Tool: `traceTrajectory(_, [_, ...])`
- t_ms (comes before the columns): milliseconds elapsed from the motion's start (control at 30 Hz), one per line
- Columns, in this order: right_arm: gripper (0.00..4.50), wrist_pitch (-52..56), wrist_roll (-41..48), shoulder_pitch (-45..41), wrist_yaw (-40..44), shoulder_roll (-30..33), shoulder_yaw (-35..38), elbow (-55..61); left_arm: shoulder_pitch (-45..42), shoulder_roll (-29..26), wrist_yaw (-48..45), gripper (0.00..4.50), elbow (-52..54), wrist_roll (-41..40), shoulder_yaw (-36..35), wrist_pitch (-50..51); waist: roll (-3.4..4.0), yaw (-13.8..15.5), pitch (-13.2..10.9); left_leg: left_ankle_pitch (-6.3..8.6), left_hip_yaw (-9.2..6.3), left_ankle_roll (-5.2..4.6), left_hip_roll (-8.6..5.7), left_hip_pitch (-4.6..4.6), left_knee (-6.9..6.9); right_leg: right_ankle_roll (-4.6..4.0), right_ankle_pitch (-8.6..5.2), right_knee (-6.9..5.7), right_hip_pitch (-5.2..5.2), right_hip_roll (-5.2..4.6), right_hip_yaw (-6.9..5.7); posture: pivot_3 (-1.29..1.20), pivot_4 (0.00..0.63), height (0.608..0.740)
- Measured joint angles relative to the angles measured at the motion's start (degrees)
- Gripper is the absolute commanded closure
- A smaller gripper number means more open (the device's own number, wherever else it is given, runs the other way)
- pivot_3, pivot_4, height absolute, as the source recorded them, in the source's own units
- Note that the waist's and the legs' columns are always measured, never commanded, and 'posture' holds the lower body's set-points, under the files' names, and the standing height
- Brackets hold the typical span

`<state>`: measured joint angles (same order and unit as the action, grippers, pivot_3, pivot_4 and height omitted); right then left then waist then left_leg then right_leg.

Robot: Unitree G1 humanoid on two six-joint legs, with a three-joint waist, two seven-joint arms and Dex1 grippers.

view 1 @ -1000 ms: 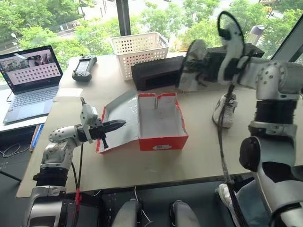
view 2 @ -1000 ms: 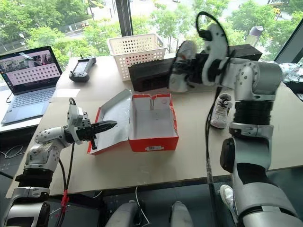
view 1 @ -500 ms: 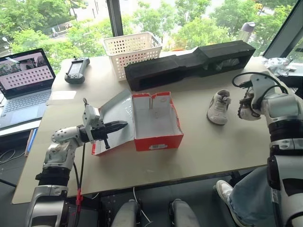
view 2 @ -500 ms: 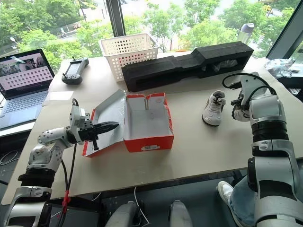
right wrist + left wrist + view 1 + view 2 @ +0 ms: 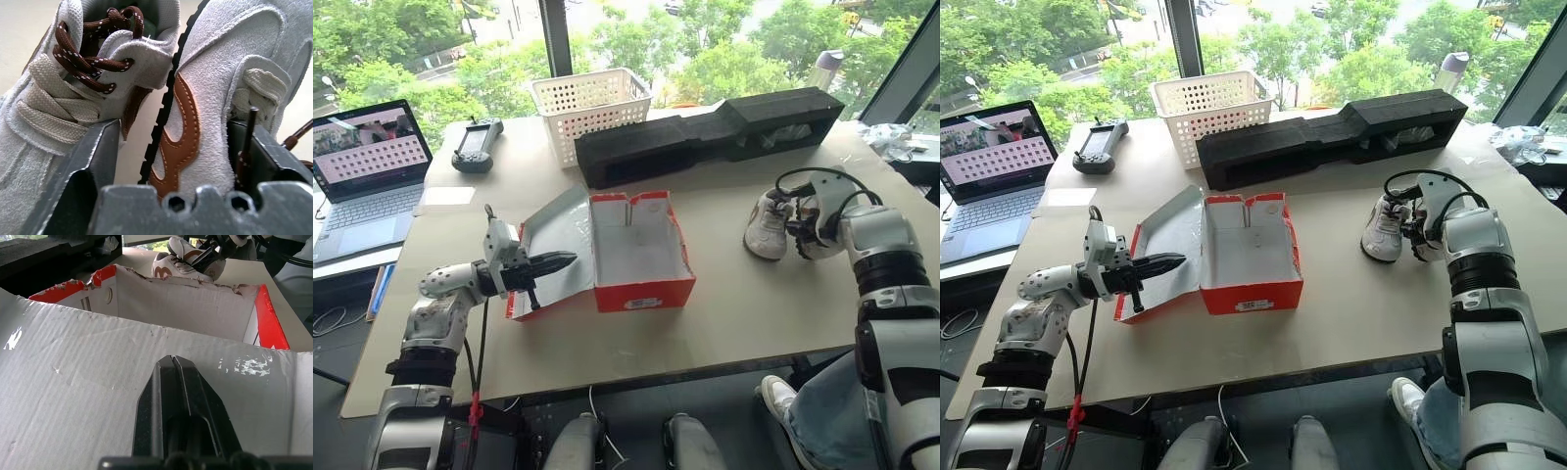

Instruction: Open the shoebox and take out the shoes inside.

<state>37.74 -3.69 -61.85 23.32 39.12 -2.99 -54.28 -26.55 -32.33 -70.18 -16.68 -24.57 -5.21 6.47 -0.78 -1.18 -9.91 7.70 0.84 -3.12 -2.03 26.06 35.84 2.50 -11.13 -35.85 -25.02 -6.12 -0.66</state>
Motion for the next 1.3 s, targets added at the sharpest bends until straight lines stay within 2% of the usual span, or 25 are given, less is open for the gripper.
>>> traceTrajectory(267, [0.04, -4.0, 2.8, -3.9, -2.7, -0.6, 6.0, -5.7, 0.3, 0.0, 0.4, 4.5, 0.1, 0.0, 0.1, 0.0, 0.0, 0.1, 0.0, 0.0, 0.02, 0.0, -0.01, 0.02, -0.01, -0.01, 0.01, -0.01, -0.03, 0.0, 0.03, 0.0, 0.15, 0.737])
traceTrajectory(600, [0.04, -5.0, 2.7, -9.6, -2.2, 1.1, 6.2, -6.8, 0.3, 0.0, 0.8, 4.5, 0.2, 0.0, 0.4, 0.0, 0.01, 0.1, 0.0, 0.0, 0.03, 0.0, -0.01, 0.02, -0.03, -0.01, 0.01, -0.01, -0.05, -0.01, 0.03, 0.0, 0.15, 0.737])
traceTrajectory(733, [0.04, -3.4, 2.7, -9.5, 0.5, 2.3, 5.8, -3.1, 0.3, -0.1, 0.9, 4.5, 0.2, 0.0, 0.4, 0.1, 0.03, 0.1, 0.0, 0.0, 0.03, 0.0, -0.01, 0.02, -0.03, -0.01, 0.01, -0.02, -0.06, -0.02, 0.05, 0.0, 0.15, 0.737])
traceTrajectory(900, [0.04, 2.2, 7.7, -5.3, 9.2, 4.4, 7.8, 16.1, 0.3, -1.0, 2.2, 4.5, 0.4, 0.0, -0.3, 0.1, 0.05, -0.1, 0.0, 0.02, 0.03, -0.03, 0.05, 0.05, -0.03, -0.01, 0.01, -0.05, -0.12, 0.01, 0.07, 0.0, 0.15, 0.737])
traceTrajectory(1067, [0.04, 12.1, 22.0, 2.6, 14.2, 0.2, 16.4, 39.3, 0.8, -1.1, 5.0, 4.5, 1.3, -0.3, -1.9, 0.1, 0.05, 0.2, 0.0, 0.03, 0.0, -0.04, 0.07, 0.05, 0.08, 0.02, 0.03, -0.11, -0.05, -0.02, 0.05, 0.0, 0.15, 0.737])
traceTrajectory(1133, [0.04, 14.5, 26.9, 9.1, 15.4, -0.8, 19.2, 50.0, 2.6, -1.2, 6.0, 4.5, 3.6, -0.6, -2.8, 0.6, -0.05, 0.5, 0.0, 0.09, -0.07, -0.12, 0.09, 0.05, 0.07, 0.03, 0.03, -0.02, 0.03, -0.06, -0.01, 0.0, 0.15, 0.737])
traceTrajectory(1167, [0.04, 15.0, 28.7, 14.1, 15.8, -1.5, 19.6, 55.7, 4.0, -1.6, 6.7, 4.5, 4.6, -0.8, -3.6, 1.3, -0.12, 0.7, 0.1, 0.12, -0.16, -0.15, 0.08, 0.03, 0.1, 0.03, 0.03, -0.02, 0.1, -0.09, -0.07, 0.0, 0.15, 0.737])
traceTrajectory(1233, [0.04, 15.0, 29.0, 20.0, 14.8, -2.8, 18.7, 59.9, 5.0, -1.8, 7.8, 4.5, 4.9, -0.9, -4.5, 2.0, -0.09, 0.9, 0.1, 0.13, -0.11, -0.17, 0.0, 0.09, 0.14, 0.11, 0.07, -0.03, 0.0, -0.24, -0.04, 0.0, 0.15, 0.737])
traceTrajectory(1300, [0.04, 14.8, 26.0, 21.7, 8.4, -5.3, 18.1, 60.3, 5.7, -1.9, 9.9, 4.5, 5.8, -0.9, -5.7, 2.3, -0.07, 1.0, 0.1, 0.13, -0.01, -0.16, -0.03, 0.09, 0.19, 0.17, 0.17, -0.02, -0.02, -0.32, 0.05, 0.0, 0.15, 0.737])
